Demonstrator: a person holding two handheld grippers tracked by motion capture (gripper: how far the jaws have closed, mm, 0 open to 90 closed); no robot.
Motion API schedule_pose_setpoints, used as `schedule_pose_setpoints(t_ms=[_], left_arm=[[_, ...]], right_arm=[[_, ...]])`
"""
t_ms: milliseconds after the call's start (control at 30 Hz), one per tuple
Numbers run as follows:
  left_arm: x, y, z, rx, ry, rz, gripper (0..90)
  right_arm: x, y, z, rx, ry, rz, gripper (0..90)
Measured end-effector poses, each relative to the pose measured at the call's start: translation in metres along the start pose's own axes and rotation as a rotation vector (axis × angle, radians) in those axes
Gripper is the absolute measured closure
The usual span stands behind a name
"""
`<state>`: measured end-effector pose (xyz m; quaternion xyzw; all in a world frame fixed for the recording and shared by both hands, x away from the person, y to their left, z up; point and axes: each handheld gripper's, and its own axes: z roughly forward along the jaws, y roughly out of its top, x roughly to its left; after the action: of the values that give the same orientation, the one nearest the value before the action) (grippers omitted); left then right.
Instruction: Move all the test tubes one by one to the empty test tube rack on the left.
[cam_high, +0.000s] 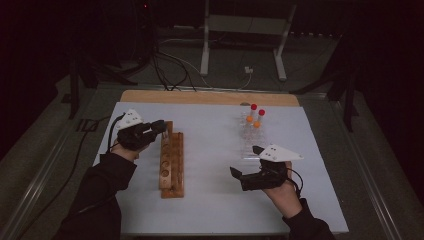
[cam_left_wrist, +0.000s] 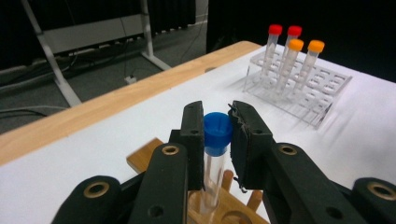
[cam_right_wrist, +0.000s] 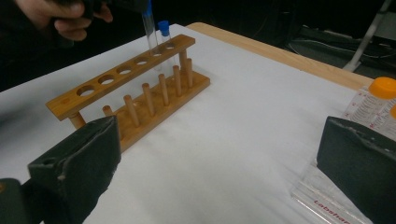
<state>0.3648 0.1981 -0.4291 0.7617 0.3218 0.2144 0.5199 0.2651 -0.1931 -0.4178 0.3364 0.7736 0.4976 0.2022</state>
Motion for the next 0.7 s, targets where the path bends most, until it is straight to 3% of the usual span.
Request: schedule_pose_setpoints(t_ms=[433,700], left_arm=[[0.001,-0.024,0.01,0.034,0.004,-0.028,77.1],[-0.002,-0.026,0.013,0.05,0.01,-0.001,77.1]], right_arm=[[-0.001,0.0,-0.001,-0.005,0.002,0.009,0.0],[-0.001,0.0,-0.001,-0.006,0.007,0.01,0.0]])
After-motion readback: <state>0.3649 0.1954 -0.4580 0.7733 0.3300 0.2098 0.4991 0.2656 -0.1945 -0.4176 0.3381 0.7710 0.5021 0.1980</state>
